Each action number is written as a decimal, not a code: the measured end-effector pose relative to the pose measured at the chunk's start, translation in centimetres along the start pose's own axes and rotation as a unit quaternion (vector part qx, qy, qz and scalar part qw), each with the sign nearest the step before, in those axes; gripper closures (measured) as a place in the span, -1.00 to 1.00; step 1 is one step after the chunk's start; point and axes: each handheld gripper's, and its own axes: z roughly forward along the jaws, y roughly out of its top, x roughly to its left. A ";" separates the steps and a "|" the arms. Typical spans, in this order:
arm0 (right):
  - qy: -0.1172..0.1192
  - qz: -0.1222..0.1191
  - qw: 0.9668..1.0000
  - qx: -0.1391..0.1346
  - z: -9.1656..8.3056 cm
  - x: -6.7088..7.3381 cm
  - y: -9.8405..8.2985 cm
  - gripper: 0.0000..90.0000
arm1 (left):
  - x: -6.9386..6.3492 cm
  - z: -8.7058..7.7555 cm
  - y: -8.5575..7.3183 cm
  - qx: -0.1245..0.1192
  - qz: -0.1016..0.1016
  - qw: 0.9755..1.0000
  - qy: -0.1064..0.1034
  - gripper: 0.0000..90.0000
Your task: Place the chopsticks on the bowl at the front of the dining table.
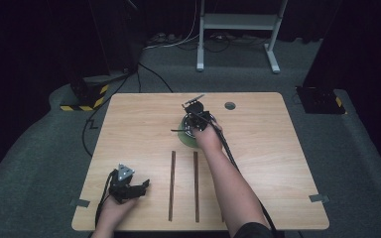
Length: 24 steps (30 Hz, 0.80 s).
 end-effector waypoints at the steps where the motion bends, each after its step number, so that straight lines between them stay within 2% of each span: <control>1: 0.000 0.000 1.000 -0.004 -0.4 0.1 -0.1 0.60 | 0.0 0.0 0.0 -0.001 -0.001 1.000 -0.001 -0.58; 7: 0.007 0.005 1.000 -0.023 -3.1 -0.4 -1.9 0.48 | 0.1 0.1 0.1 0.001 0.004 1.000 -0.002 -0.59; 12: -0.001 0.006 1.000 -0.030 -5.2 -1.2 -4.3 0.46 | 0.1 0.1 0.1 0.001 0.003 1.000 -0.003 -0.59; 13: -0.008 0.002 0.999 -0.034 -6.0 -1.5 -5.4 0.46 | 0.0 0.1 0.1 0.000 0.002 1.000 -0.003 -0.59; 14: -0.008 0.002 0.999 -0.034 -6.0 -1.5 -5.4 0.46 | 0.0 0.1 0.1 0.001 0.002 1.000 -0.003 -0.59; 19: 0.000 0.009 0.999 -0.045 -7.9 -2.2 -7.8 0.45 | 0.0 0.1 0.1 0.001 0.002 1.000 -0.003 -0.58; 24: 0.000 0.012 0.999 -0.050 -8.9 -2.4 -10.2 0.44 | 0.0 0.1 0.1 0.001 0.002 1.000 -0.002 -0.58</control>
